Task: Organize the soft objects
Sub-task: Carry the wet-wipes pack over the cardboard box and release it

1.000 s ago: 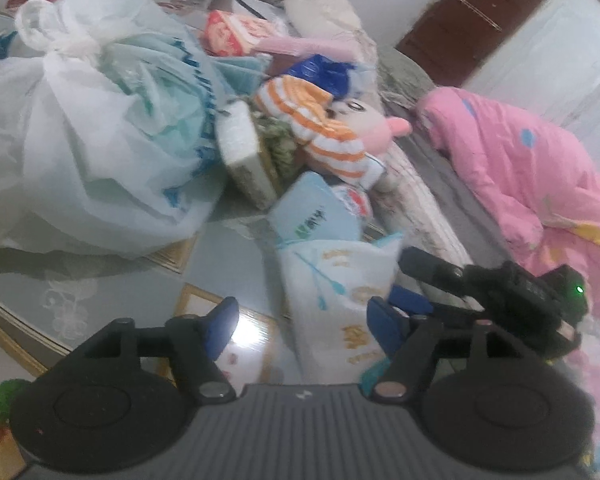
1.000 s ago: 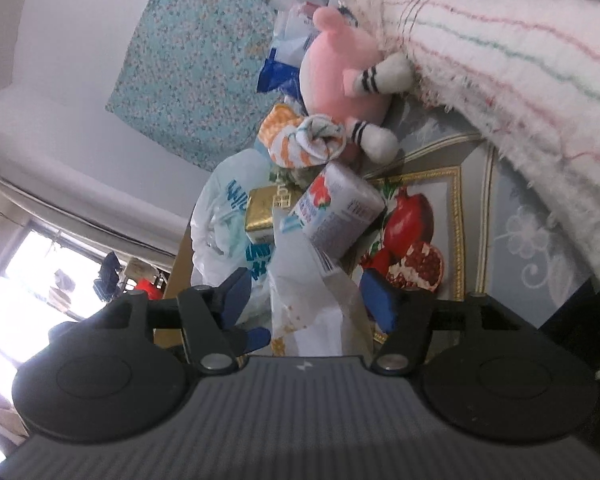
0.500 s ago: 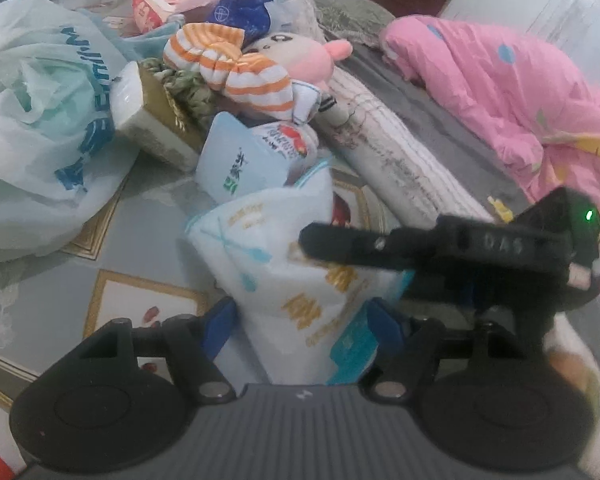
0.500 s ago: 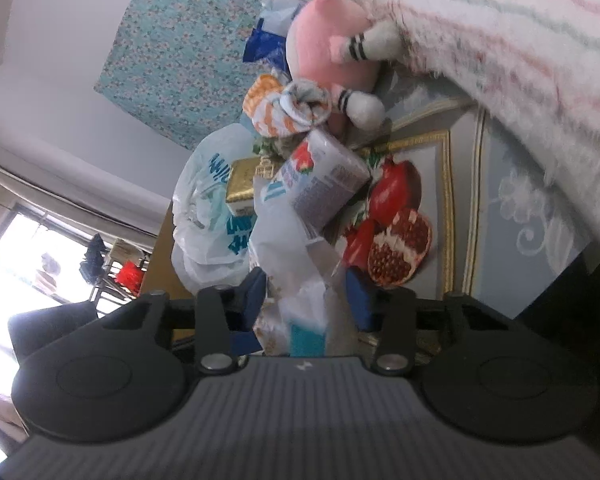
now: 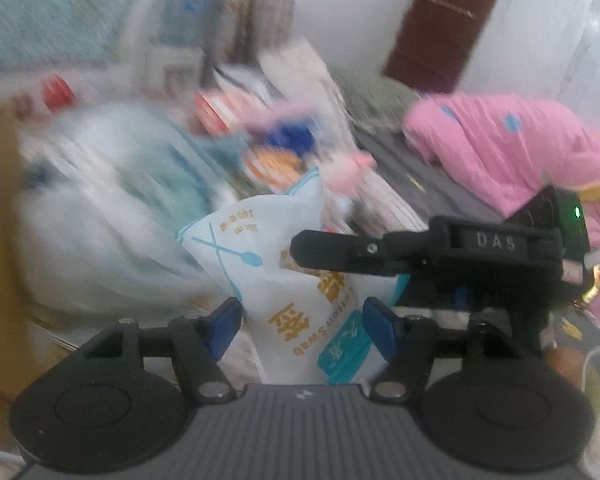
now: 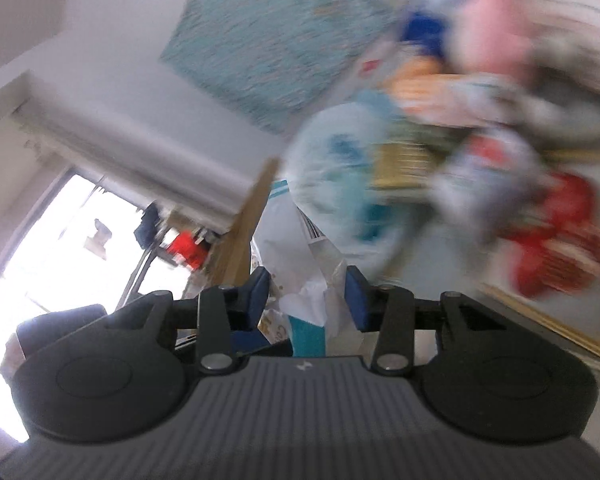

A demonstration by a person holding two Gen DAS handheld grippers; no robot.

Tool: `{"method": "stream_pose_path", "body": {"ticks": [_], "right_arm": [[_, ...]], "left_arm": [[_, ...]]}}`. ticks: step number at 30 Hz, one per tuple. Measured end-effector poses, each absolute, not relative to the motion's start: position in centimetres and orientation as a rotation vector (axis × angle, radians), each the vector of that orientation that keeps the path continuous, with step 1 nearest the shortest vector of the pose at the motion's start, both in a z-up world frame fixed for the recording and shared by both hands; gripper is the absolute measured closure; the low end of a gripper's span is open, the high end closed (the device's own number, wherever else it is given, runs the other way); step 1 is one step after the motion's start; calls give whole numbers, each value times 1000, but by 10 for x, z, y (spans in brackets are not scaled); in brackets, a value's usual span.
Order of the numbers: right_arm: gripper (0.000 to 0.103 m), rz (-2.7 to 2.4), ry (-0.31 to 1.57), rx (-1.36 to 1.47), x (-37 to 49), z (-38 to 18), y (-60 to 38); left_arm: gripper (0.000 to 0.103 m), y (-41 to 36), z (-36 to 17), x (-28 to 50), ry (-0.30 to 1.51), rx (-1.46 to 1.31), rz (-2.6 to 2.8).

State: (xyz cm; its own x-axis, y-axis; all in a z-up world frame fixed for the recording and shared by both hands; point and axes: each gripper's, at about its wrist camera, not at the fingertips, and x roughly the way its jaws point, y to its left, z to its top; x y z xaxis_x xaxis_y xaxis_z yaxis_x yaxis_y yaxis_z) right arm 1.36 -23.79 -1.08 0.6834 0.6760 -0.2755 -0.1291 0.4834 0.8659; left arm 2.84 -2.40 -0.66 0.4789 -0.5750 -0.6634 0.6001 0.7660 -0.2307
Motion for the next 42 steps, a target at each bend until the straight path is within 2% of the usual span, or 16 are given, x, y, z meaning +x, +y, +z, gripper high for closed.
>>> {"method": "stream_pose_path", "body": {"ticks": [3,8,15,24,30,33,42], "right_arm": [[62,637,658,862,52,26,-198],[62,781,688,713,131,84,-114],[62,844,883,628,250,107,-3],[60,703,1063,509,340,77,109],[56,604,1130,483,369,38,142],[44,580,1148,491,376,25,146],[41,589,1153,512,387,19,140]], "left_arm": [[33,10,24,38,724,60,-630],[33,78,63,80,704,18,-481],[32,159,75,174,826,-56,-278],[32,225,39,272,990,-167,-154],[33,236,17,295,1032,-114,-112],[36,241,6,300,1057,-104,-90],[36,252,2,289,1050,-108,-85]]}}
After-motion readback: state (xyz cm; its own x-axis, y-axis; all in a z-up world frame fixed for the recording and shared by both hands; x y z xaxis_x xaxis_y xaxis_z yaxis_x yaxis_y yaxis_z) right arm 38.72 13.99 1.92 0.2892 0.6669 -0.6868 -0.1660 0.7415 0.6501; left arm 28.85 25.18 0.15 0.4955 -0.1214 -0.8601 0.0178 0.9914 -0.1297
